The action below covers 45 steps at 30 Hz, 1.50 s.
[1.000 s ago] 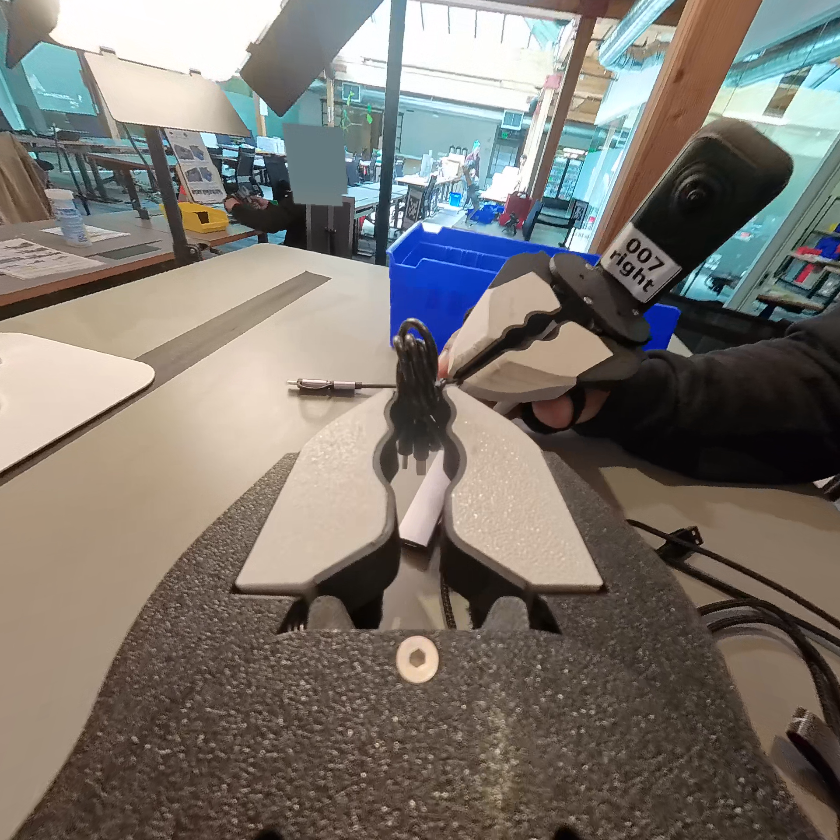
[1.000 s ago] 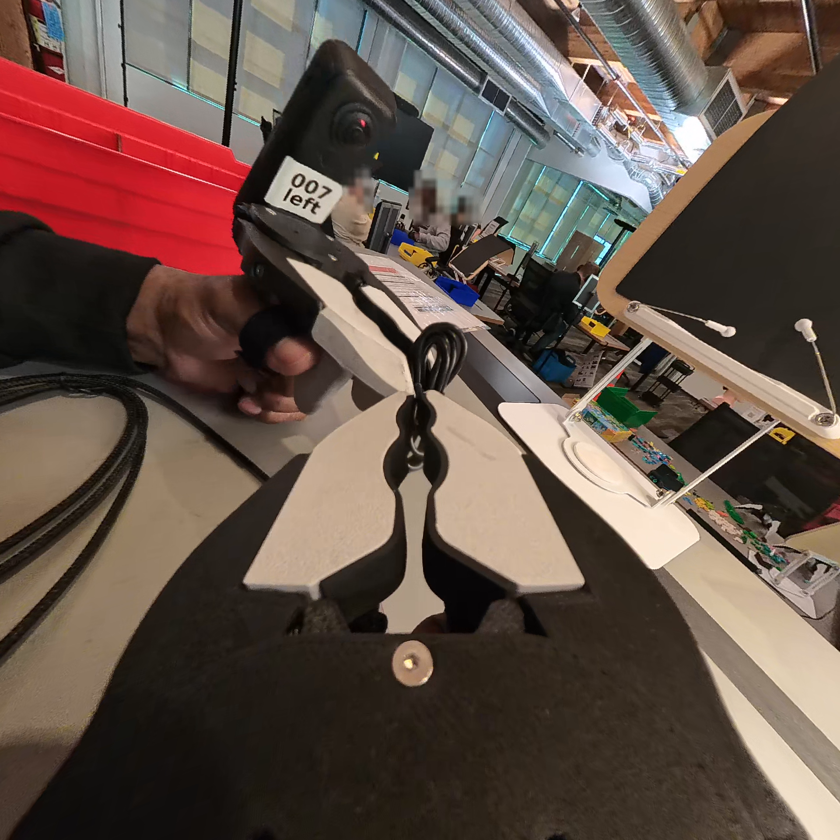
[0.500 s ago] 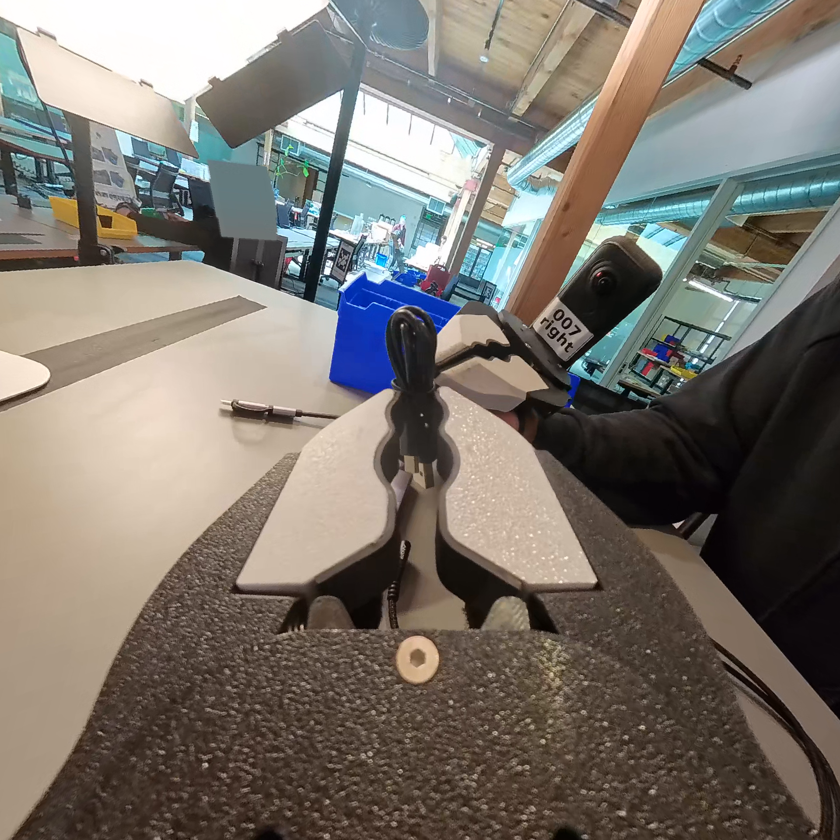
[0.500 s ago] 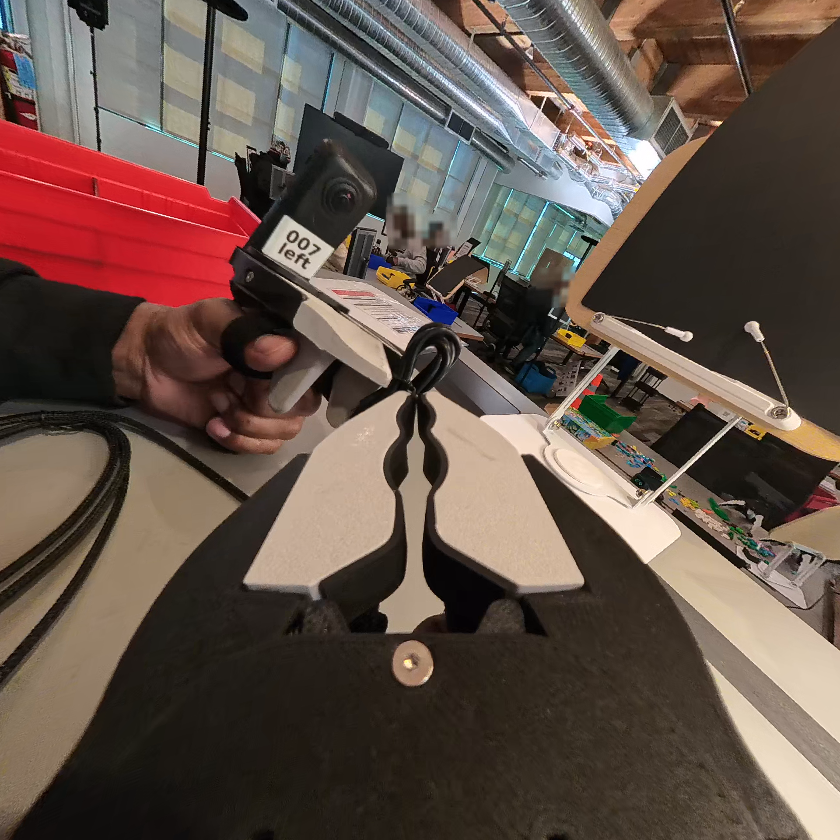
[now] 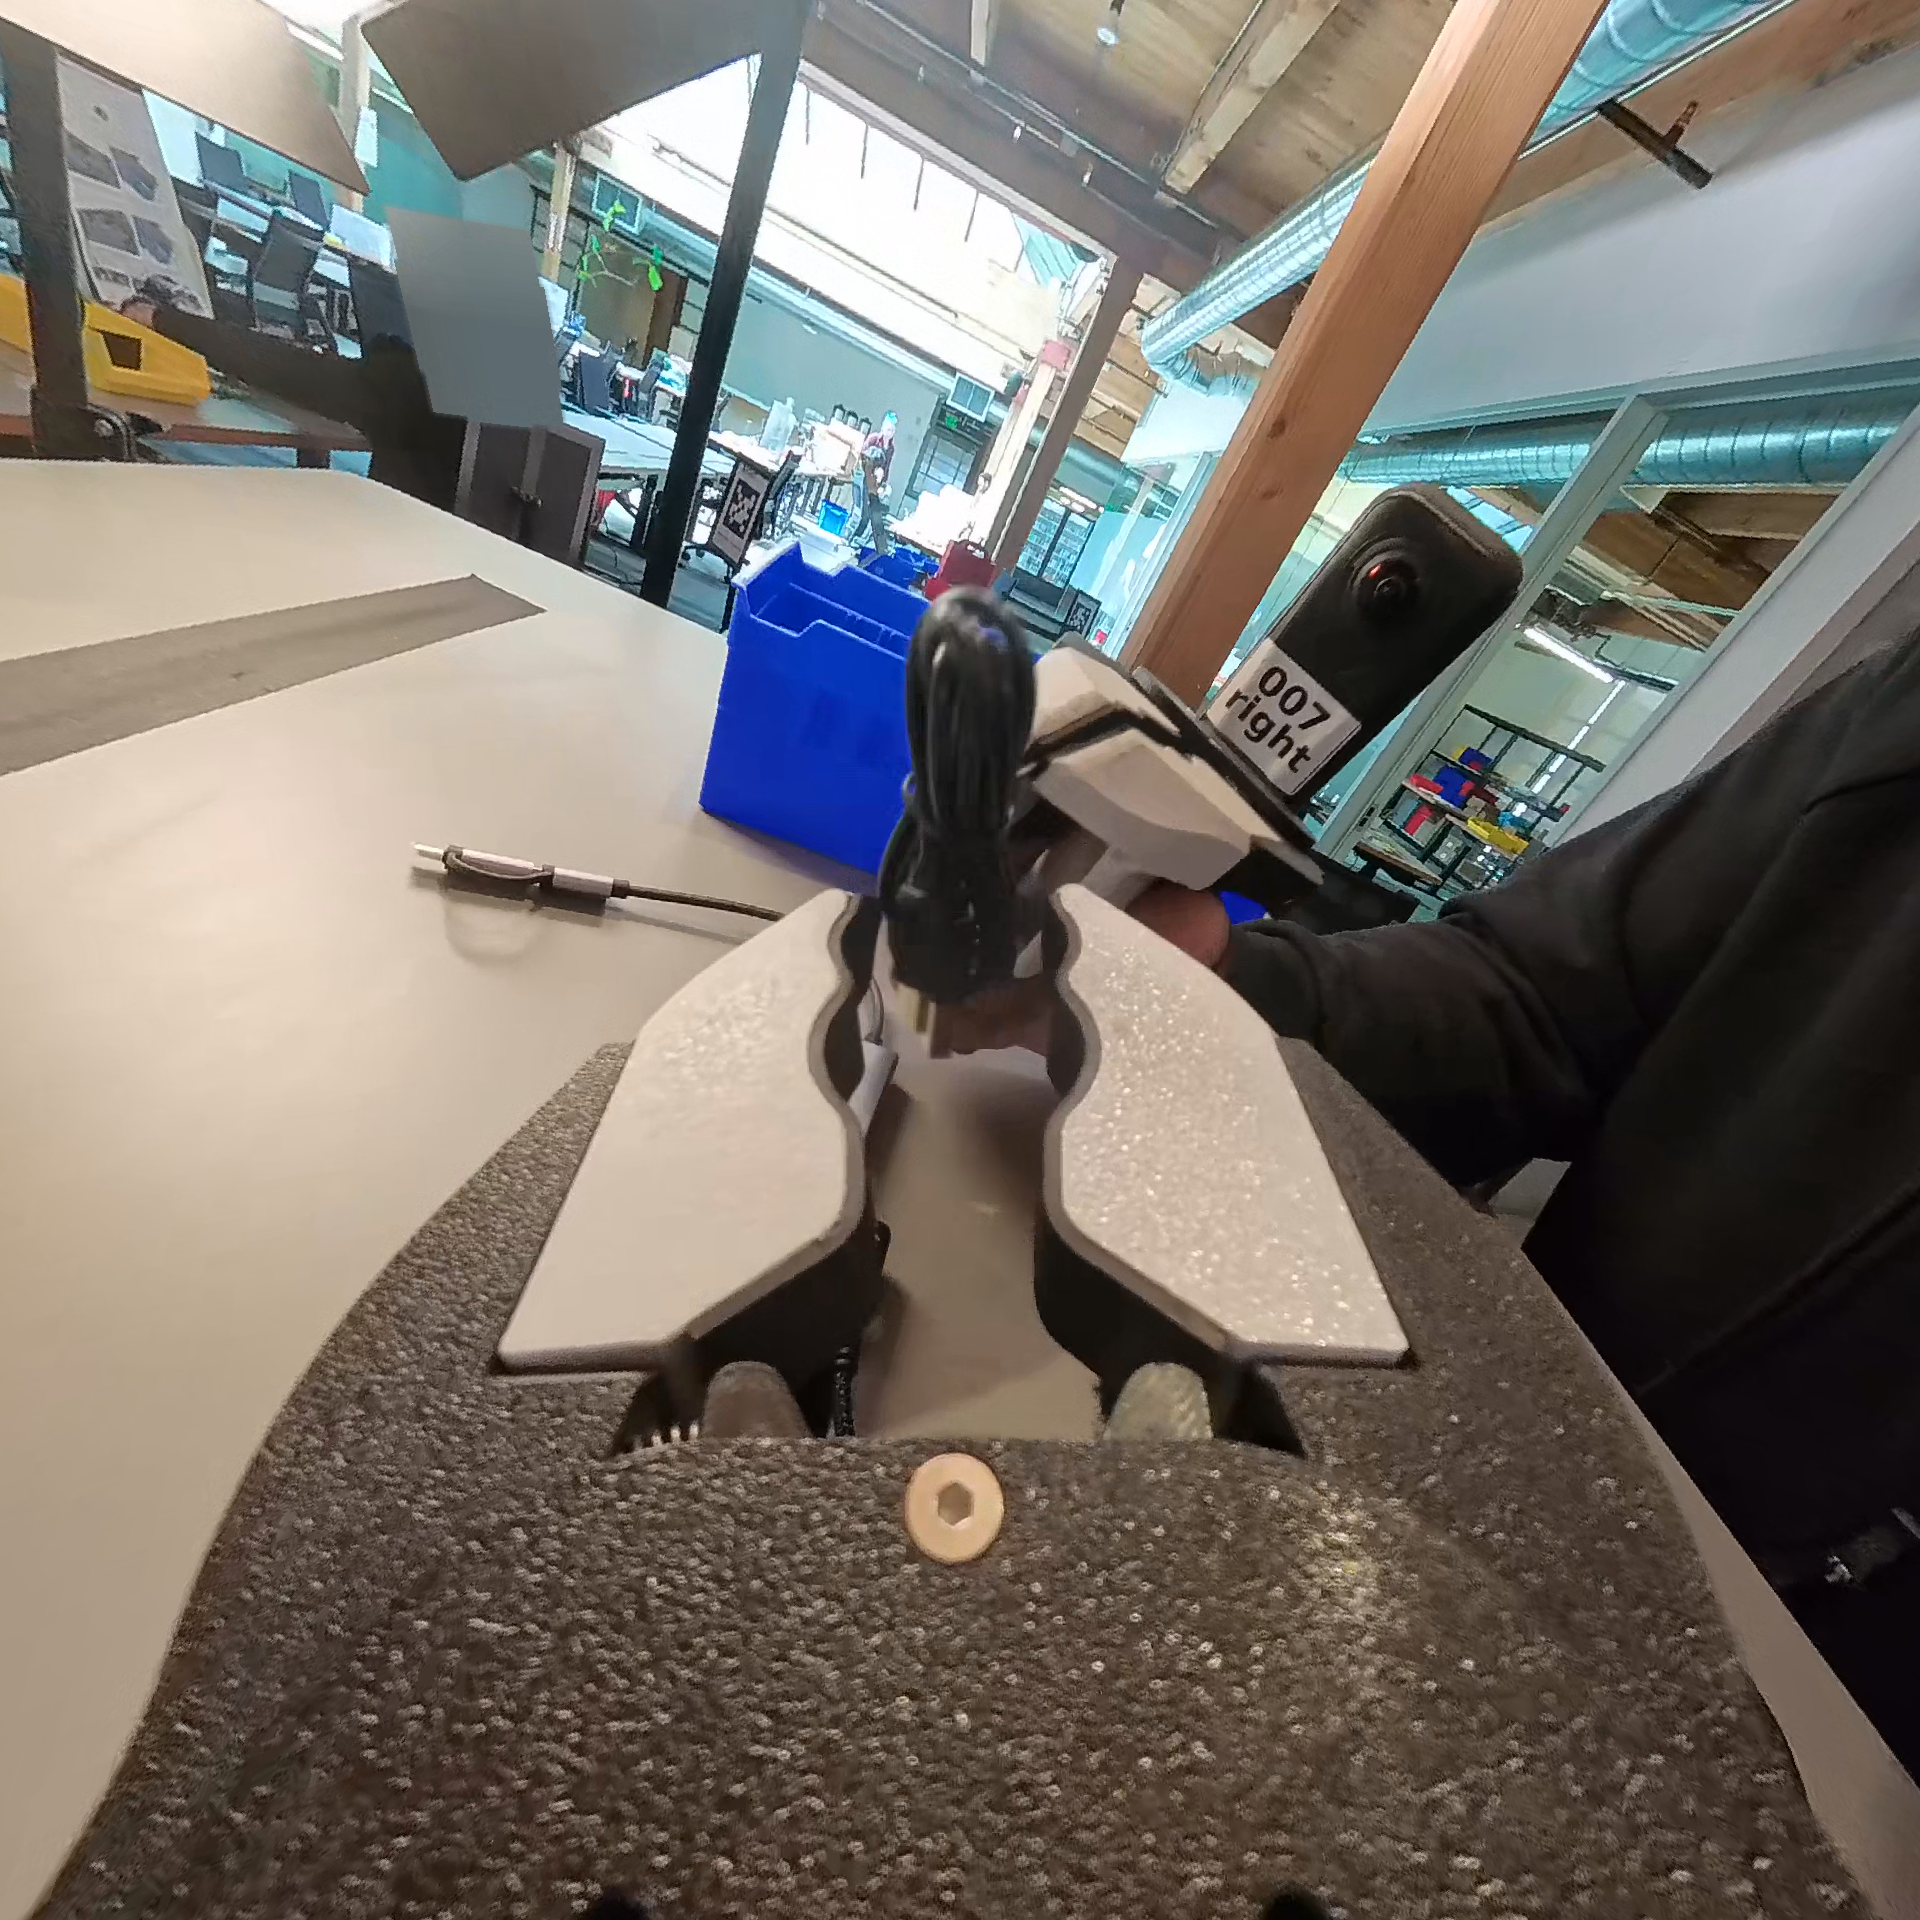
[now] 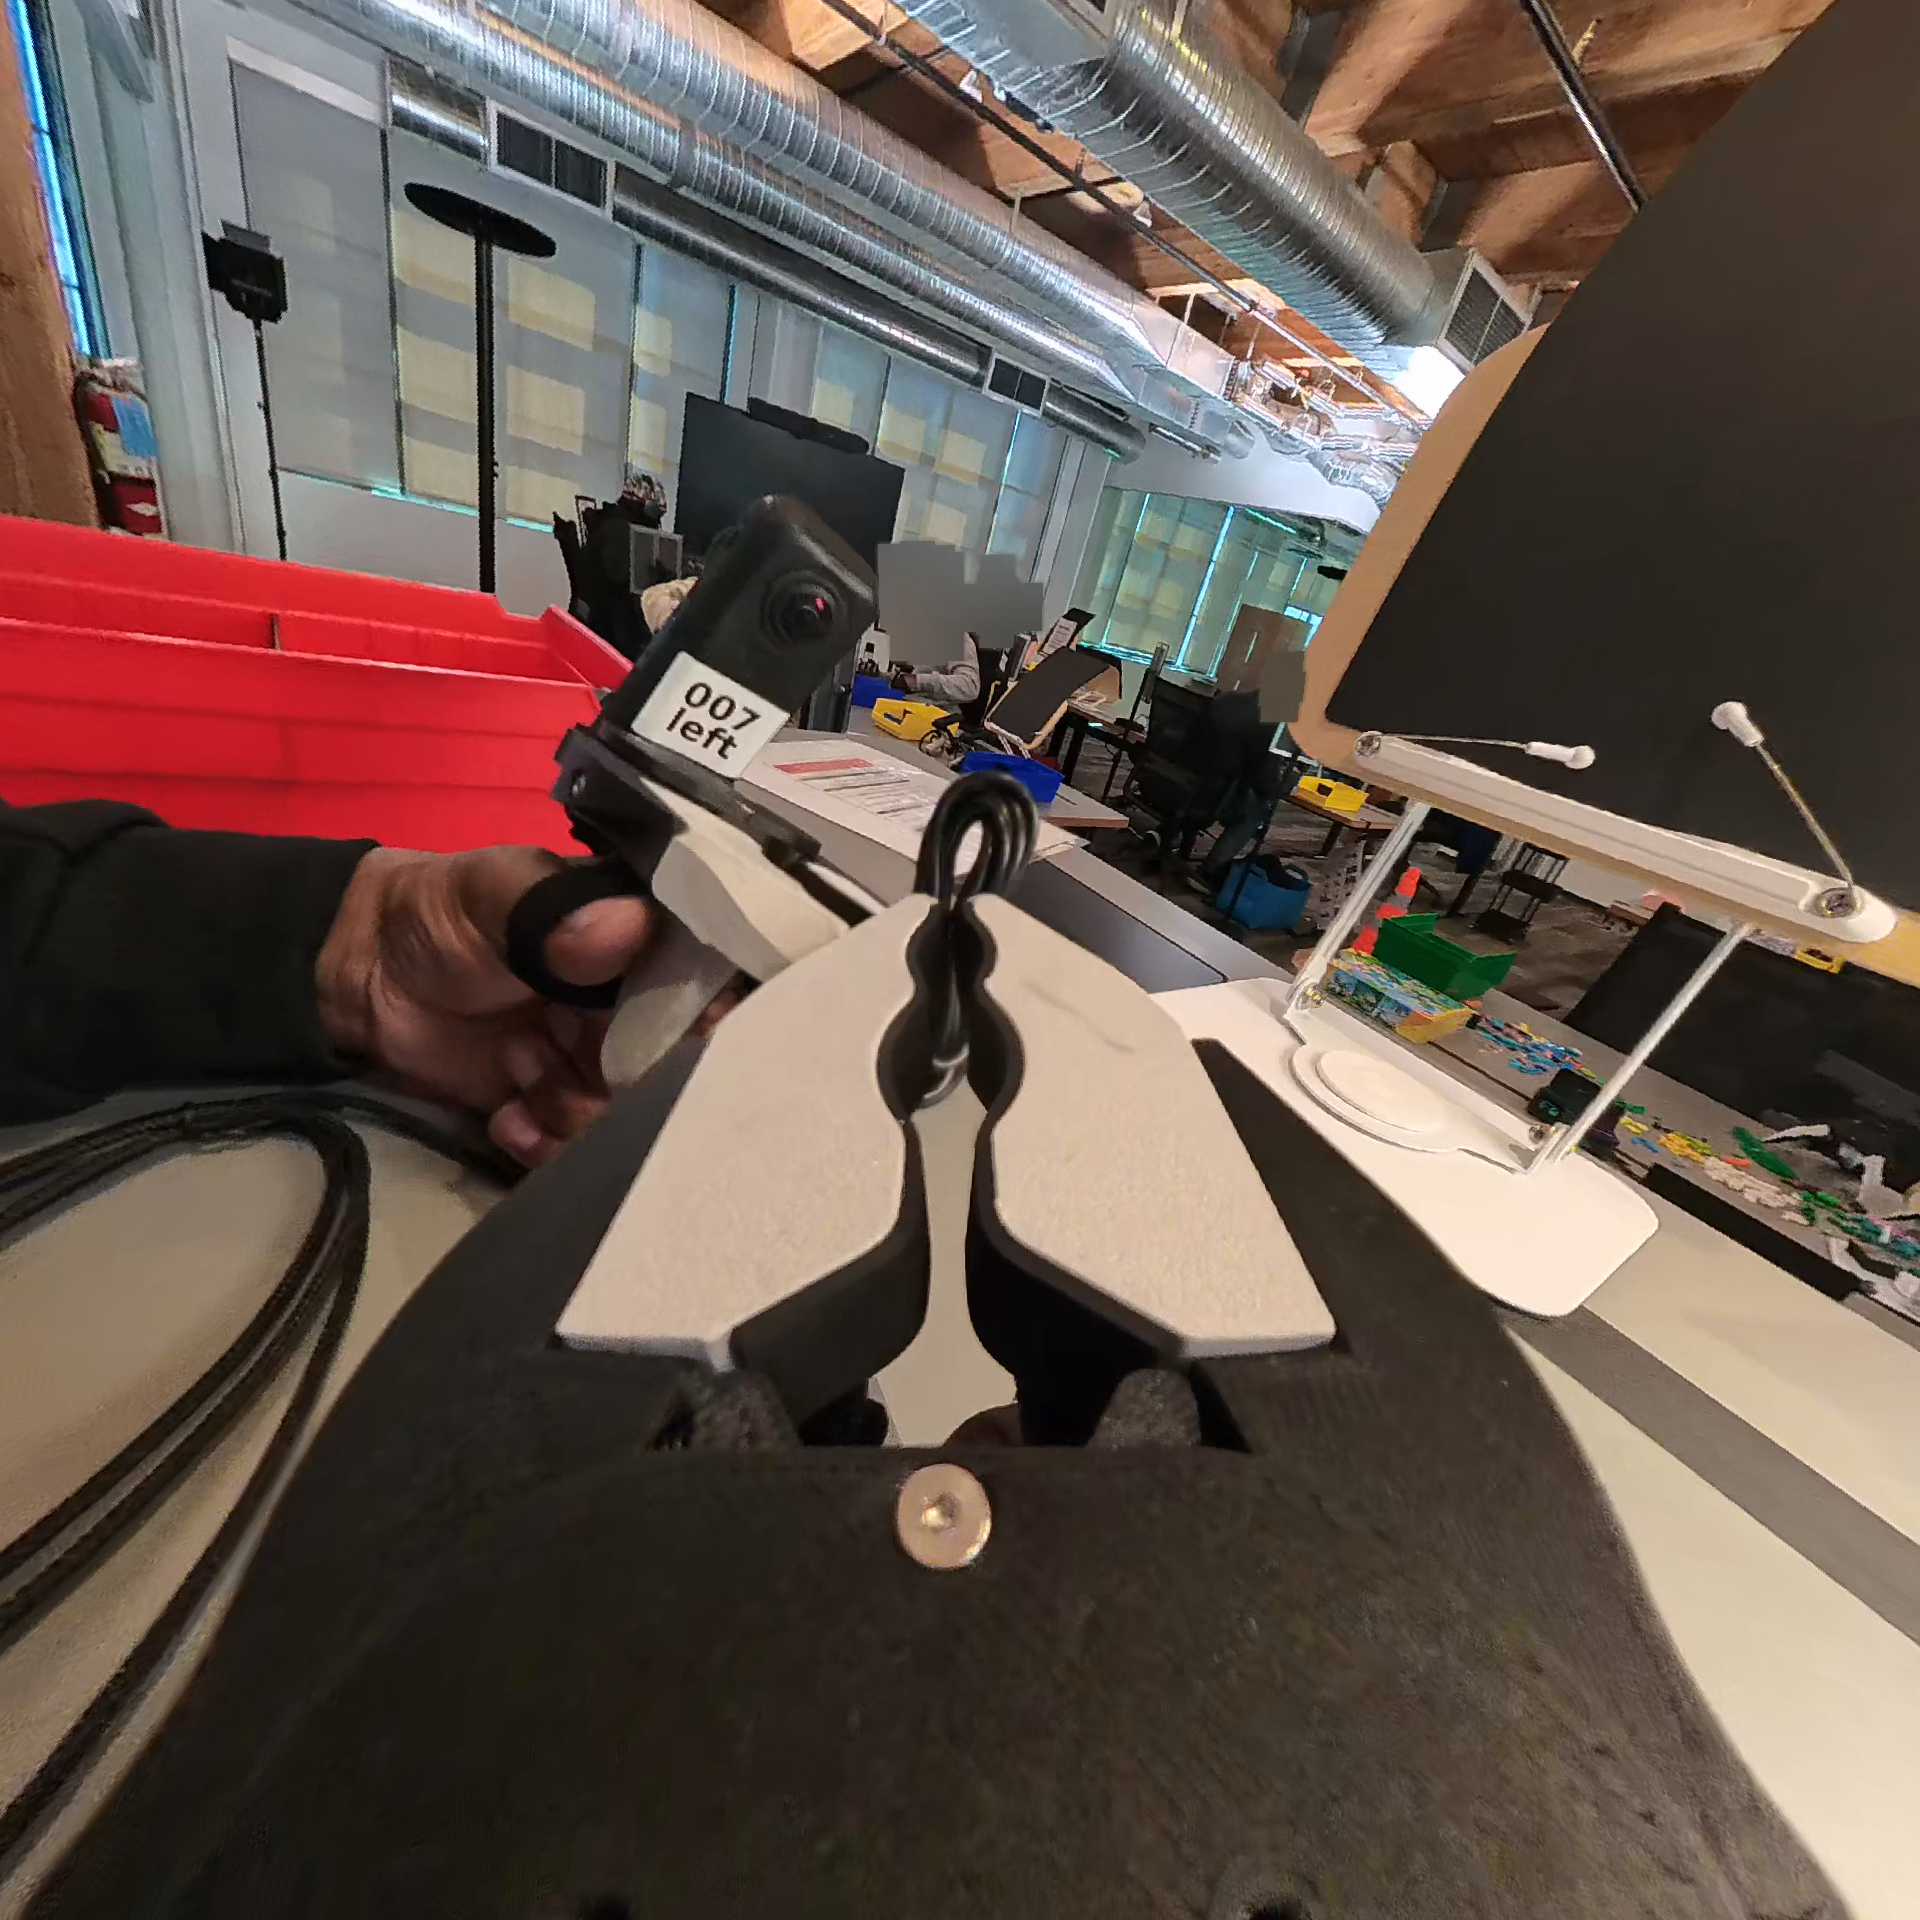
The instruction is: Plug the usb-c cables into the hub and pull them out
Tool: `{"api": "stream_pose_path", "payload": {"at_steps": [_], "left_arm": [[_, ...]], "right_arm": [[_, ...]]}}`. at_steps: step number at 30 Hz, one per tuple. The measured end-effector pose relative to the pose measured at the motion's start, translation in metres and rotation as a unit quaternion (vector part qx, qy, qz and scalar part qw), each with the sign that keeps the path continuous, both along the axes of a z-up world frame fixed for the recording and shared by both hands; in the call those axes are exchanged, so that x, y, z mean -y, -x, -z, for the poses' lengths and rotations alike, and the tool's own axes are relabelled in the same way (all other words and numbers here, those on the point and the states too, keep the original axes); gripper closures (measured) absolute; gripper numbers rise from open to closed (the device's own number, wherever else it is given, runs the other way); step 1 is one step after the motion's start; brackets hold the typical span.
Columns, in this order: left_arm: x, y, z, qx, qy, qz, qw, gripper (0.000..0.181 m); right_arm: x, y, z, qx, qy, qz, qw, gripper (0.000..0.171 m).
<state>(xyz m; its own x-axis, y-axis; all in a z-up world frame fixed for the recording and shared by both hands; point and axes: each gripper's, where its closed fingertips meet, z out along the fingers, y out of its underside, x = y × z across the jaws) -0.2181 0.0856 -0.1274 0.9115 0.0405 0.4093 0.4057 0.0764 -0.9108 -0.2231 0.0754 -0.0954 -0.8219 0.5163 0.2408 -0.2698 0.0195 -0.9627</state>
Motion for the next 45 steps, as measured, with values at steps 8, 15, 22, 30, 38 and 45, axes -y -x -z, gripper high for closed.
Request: {"api": "stream_pose_path", "payload": {"at_steps": [8,15,22,30,38,45], "left_arm": [[-0.002,0.0,-0.004,-0.003,-0.016,-0.005,1.0,0.161],[-0.001,0.009,-0.005,-0.018,-0.015,-0.051,0.998,0.162],[0.001,0.001,-0.012,-0.027,-0.039,-0.026,0.999,0.162],[0.006,-0.006,-0.017,-0.037,-0.053,0.002,0.998,0.162],[0.0,-0.014,-0.008,-0.055,-0.016,0.02,0.998,0.162],[0.002,-0.012,0.004,-0.083,0.043,0.008,0.996,0.162]], "right_arm": [[0.003,-0.001,0.001,0.002,0.003,-0.005,1.0,0.171],[0.006,-0.002,0.007,-0.053,-0.056,0.023,0.997,0.17],[0.003,-0.011,0.0,-0.083,-0.054,0.009,0.995,0.166],[-0.008,-0.006,-0.003,-0.051,-0.022,-0.012,0.998,0.162],[0.002,-0.015,0.004,-0.042,-0.049,-0.047,0.997,0.167],[0.001,-0.01,0.013,-0.046,-0.102,-0.032,0.993,0.171]]}}
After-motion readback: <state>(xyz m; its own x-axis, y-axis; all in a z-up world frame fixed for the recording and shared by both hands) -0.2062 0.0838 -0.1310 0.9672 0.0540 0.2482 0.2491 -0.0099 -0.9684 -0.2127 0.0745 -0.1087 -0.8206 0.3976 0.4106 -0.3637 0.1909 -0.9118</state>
